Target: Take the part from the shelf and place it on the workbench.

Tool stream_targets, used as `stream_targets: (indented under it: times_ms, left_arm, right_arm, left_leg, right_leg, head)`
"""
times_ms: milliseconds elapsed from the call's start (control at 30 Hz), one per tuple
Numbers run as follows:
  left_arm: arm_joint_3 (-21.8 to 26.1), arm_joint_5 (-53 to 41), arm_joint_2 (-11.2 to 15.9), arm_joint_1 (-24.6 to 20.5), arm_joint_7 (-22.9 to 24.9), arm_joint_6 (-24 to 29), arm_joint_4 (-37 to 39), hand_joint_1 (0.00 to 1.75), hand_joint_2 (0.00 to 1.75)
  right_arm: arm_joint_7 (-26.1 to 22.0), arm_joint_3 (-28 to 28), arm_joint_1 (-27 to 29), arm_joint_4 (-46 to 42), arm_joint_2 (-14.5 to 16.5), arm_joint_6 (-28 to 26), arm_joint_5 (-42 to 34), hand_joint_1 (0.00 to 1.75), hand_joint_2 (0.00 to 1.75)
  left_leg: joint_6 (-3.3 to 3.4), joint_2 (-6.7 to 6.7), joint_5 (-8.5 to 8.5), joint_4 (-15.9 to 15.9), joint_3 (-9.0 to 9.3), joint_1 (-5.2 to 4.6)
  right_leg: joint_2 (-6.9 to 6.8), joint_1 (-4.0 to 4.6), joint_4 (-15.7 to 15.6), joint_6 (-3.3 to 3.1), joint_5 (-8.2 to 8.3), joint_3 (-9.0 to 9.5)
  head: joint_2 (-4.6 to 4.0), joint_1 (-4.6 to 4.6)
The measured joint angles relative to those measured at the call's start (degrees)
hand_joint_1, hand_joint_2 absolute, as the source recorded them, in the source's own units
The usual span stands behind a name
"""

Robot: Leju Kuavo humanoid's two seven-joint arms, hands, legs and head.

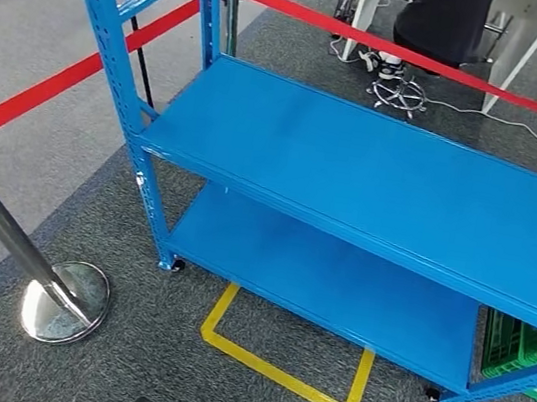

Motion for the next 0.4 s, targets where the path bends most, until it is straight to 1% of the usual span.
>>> stream_targets:
  times_ms: [33,67,100,133,167,200,233,267,300,333,367,400]
  left_arm:
    - [0.2,0.17,0.02,0.14,-0.04,0.02,0.0,0.0,1.75]
    - [0.41,0.47,0.04,0.22,-0.15,0.03,0.0,0.0,1.75]
    - [0.7,0.91,0.04,0.22,-0.29,0.02,0.0,0.0,1.75]
    - [1.04,1.38,0.02,0.17,-0.44,0.01,0.0,0.0,1.75]
    - [1.4,1.81,0.0,0.12,-0.54,-0.03,0.0,0.0,1.75]
    - [1.72,2.08,-0.01,0.1,-0.58,-0.02,0.0,0.0,1.75]
    - [1.94,2.06,0.01,0.11,-0.56,0.1,0.0,0.0,1.75]
    - [2.04,1.88,0.03,0.13,-0.51,0.27,0.0,0.0,1.75]
    - [2.08,1.66,0.04,0.12,-0.45,0.46,0.0,0.0,1.75]
    - [2.09,1.45,0.04,0.08,-0.37,0.64,0.0,0.0,1.75]
    - [2.08,1.33,0.04,0.0,-0.26,0.74,0.0,0.0,1.75]
    - [2.08,1.29,0.04,-0.05,-0.21,0.79,0.0,0.0,1.75]
  right_arm:
    - [-0.05,0.34,-0.09,-0.01,-0.08,0.01,0.0,0.0,0.0]
    - [-0.14,0.63,-0.15,-0.01,-0.14,0.01,0.0,0.0,0.0]
    - [-0.23,0.94,-0.09,-0.01,-0.19,0.02,0.0,0.0,0.0]
    - [-0.35,1.28,0.06,-0.01,-0.21,0.04,0.0,0.0,0.0]
    - [-0.46,1.64,0.23,-0.01,-0.24,0.06,0.0,0.0,0.0]
    - [-0.56,2.01,0.38,0.0,-0.26,0.11,0.0,0.0,0.0]
    - [-0.68,2.35,0.51,0.01,-0.28,0.15,0.0,0.0,0.0]
    - [-0.76,2.64,0.61,0.01,-0.28,0.18,0.0,0.0,0.0]
    - [-0.84,2.89,0.71,0.02,-0.28,0.2,0.0,0.0,0.0]
    - [-0.95,3.11,0.8,0.02,-0.28,0.2,0.0,0.0,0.0]
    - [-1.09,3.35,0.86,0.02,-0.28,0.19,0.0,0.0,0.0]
    - [-1.17,3.46,0.87,0.02,-0.28,0.18,0.0,0.0,0.0]
  left_leg:
    - [0.09,0.92,-0.05,0.02,0.01,-0.18]
    - [0.15,1.78,-0.1,0.03,0.04,-0.33]
    - [0.17,2.54,-0.17,0.04,0.13,-0.43]
    - [0.13,3.18,-0.27,0.05,0.28,-0.5]
    - [0.0,3.7,-0.39,0.05,0.47,-0.57]
    - [-0.21,4.17,-0.54,0.16,0.59,-0.74]
    - [-0.46,4.62,-0.63,0.21,0.67,-0.92]
    - [-0.67,5.12,-0.66,0.24,0.69,-1.09]
    - [-0.85,5.72,-0.66,0.24,0.7,-1.22]
    - [-1.06,6.24,-0.71,0.15,0.75,-1.22]
    - [-1.35,5.95,-1.04,0.36,0.74,-1.15]
    - [-1.49,5.94,-1.18,0.42,0.76,-1.13]
  right_leg:
    - [-0.3,0.08,3.1,-0.02,-1.31,-1.11]
    - [-0.44,0.17,4.35,-0.09,-1.55,-1.26]
    - [-0.63,0.26,3.19,-0.21,-0.67,-0.19]
    - [-1.17,0.34,-0.01,-0.38,0.98,1.9]
    - [-2.46,0.53,-4.05,-0.56,2.44,4.31]
    - [-3.9,0.82,-7.8,-0.85,3.47,6.4]
    - [-5.06,1.08,-10.22,-1.19,3.94,7.65]
    - [-5.7,1.31,-11.26,-1.51,3.87,8.04]
    - [-5.36,1.44,-11.48,-1.85,3.92,7.96]
    - [-4.65,1.36,-11.48,-2.2,4.08,7.81]
    - [-4.0,1.25,-11.61,-2.5,4.23,7.75]
    - [-3.64,1.2,-11.68,-2.68,4.32,7.74]
  head:
    - [0.0,0.02]
    - [0.0,0.02]
    - [0.0,0.02]
    - [0.0,0.02]
    - [0.0,0.04]
    - [0.0,0.08]
    - [0.0,0.07]
    - [0.0,0.02]
    - [0.0,-0.03]
    - [0.0,-0.1]
    - [0.0,-0.15]
    - [0.0,-0.14]
